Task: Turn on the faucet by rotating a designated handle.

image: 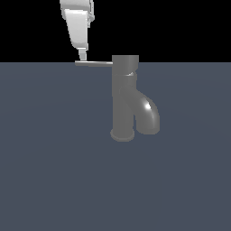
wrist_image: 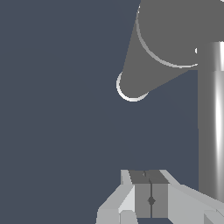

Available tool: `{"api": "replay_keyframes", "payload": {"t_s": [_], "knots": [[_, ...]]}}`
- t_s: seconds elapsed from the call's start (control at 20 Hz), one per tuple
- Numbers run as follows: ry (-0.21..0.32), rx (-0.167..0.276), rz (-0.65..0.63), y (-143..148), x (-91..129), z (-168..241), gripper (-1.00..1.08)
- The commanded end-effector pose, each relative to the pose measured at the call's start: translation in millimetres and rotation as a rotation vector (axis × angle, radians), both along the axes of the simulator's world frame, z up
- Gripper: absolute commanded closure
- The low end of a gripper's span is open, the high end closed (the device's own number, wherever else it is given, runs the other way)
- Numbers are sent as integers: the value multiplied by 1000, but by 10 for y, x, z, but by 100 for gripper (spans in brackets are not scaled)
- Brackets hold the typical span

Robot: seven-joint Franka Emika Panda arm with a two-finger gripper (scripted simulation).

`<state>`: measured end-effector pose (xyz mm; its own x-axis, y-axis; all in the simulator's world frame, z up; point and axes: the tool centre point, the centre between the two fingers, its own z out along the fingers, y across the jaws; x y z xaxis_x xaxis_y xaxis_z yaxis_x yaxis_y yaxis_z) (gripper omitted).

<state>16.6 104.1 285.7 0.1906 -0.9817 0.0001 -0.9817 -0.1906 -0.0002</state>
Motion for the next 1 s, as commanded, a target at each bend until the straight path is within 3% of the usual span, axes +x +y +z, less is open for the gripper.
{"api": "replay_keyframes", "payload": {"t_s": [0.0, 0.95], "knots": [[-2, 0, 1, 6, 1, 11, 108], [-1, 0, 0, -136, -515, 3, 108]]}}
